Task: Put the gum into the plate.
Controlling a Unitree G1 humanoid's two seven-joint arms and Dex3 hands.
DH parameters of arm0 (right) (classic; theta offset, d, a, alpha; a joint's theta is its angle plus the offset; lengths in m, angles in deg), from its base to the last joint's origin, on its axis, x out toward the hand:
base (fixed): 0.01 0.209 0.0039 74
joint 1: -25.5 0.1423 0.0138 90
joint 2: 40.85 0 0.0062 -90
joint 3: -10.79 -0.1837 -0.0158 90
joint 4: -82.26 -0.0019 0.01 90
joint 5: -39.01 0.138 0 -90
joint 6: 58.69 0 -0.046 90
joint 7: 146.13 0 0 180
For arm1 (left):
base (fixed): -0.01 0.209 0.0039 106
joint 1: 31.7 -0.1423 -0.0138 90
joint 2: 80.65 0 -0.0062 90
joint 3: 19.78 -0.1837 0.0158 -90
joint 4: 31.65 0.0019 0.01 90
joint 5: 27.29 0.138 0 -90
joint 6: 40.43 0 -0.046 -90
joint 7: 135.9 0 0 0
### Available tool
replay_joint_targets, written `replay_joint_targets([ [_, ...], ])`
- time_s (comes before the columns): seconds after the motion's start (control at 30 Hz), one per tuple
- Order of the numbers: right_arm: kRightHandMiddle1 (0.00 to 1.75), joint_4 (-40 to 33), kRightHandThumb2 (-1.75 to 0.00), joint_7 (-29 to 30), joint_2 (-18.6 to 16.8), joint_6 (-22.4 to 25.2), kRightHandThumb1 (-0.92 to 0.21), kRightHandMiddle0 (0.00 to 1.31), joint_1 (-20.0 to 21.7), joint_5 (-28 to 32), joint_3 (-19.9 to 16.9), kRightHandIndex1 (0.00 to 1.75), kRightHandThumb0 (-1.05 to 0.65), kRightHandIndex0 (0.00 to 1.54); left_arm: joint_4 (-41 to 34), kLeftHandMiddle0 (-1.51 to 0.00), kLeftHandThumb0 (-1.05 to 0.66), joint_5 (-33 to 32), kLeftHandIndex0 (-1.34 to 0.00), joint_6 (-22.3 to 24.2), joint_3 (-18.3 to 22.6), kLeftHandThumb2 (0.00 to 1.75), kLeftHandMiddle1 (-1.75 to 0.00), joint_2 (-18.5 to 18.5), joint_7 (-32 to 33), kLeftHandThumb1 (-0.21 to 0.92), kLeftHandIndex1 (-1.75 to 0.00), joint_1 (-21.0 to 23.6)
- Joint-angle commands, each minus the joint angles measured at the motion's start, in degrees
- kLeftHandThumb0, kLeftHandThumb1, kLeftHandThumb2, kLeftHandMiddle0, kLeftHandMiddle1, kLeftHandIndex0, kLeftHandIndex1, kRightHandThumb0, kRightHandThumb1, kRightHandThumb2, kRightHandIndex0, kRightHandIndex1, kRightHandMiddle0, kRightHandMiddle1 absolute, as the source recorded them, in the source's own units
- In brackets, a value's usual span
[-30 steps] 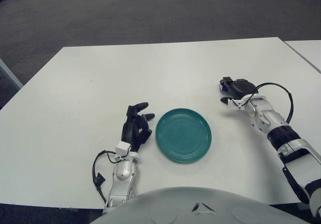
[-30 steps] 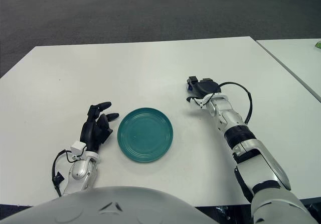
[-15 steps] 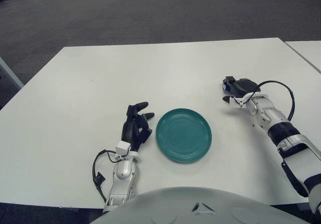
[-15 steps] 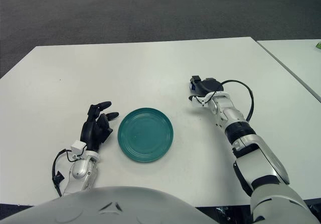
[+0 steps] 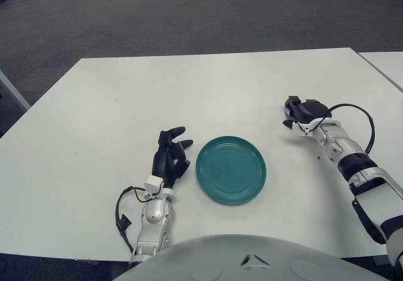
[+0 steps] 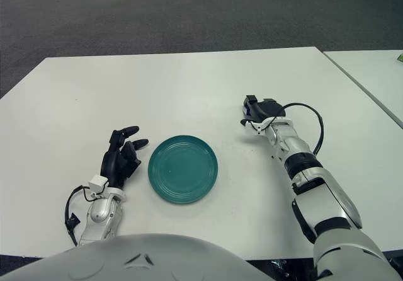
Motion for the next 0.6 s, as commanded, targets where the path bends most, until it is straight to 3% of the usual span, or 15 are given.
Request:
replay_joint_targets([
  [0.0, 1.71, 2.99, -0.59, 0.23, -1.86, -2.43, -0.92, 0.44, -3.08, 2.51, -0.16, 1.66, -0.69, 0.70, 2.92, -0.43, -0.76, -0.51, -0.12, 1.16, 1.05, 0.85, -1.08, -1.05, 0.35, 0.92, -1.26, 0.09],
  [0.3, 1.74, 5.40, -0.69, 5.71, -1.75, -8.21, -0.92, 0.72, -2.71, 3.16, 0.25, 1.74, -0.59, 0.95, 4.80, -0.40, -0.81, 0.89, -0.10, -1.35, 1.37, 0.85, -1.12, -0.36, 0.29, 0.92, -1.29, 1.27],
  [0.57, 1.75, 7.68, -0.73, 8.47, -1.44, -11.16, -0.92, 0.84, -1.71, 2.42, 1.25, 1.75, -0.52, 1.04, 5.36, -0.40, -0.82, 0.38, -0.08, -1.26, 1.83, 0.87, -1.13, -0.16, -0.32, 0.92, -1.29, 1.86],
])
